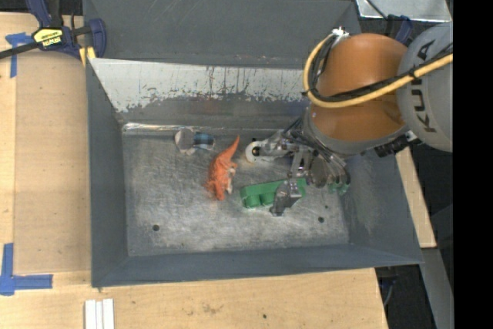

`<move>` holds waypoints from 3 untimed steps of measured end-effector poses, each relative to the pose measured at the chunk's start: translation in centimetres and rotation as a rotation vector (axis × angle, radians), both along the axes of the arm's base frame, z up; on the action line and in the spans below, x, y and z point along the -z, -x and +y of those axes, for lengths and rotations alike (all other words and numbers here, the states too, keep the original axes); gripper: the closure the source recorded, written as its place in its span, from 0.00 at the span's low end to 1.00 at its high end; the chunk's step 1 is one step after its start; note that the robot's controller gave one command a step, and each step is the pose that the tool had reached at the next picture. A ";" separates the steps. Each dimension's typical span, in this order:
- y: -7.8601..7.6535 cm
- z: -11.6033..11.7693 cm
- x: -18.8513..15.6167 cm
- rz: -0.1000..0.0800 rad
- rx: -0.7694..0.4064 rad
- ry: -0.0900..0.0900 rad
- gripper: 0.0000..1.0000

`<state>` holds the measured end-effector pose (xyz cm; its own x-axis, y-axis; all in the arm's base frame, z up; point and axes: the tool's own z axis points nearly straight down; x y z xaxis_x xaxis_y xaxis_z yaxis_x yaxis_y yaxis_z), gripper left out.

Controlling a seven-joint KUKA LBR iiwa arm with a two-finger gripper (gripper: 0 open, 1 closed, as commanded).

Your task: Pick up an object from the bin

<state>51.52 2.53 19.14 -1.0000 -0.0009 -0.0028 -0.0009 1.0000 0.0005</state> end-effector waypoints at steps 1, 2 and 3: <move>-1.6 -1.7 6.6 -0.005 -0.028 0.001 0.00; -2.2 -3.0 12.1 -0.002 -0.031 0.000 0.00; -1.6 -2.2 11.8 -0.005 0.085 0.000 0.00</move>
Offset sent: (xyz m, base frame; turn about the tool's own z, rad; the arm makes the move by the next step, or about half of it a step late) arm 0.0201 -0.0296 -0.1214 -0.0325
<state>53.15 0.35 7.32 -0.9964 0.0844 -0.0076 0.0844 0.9964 0.0004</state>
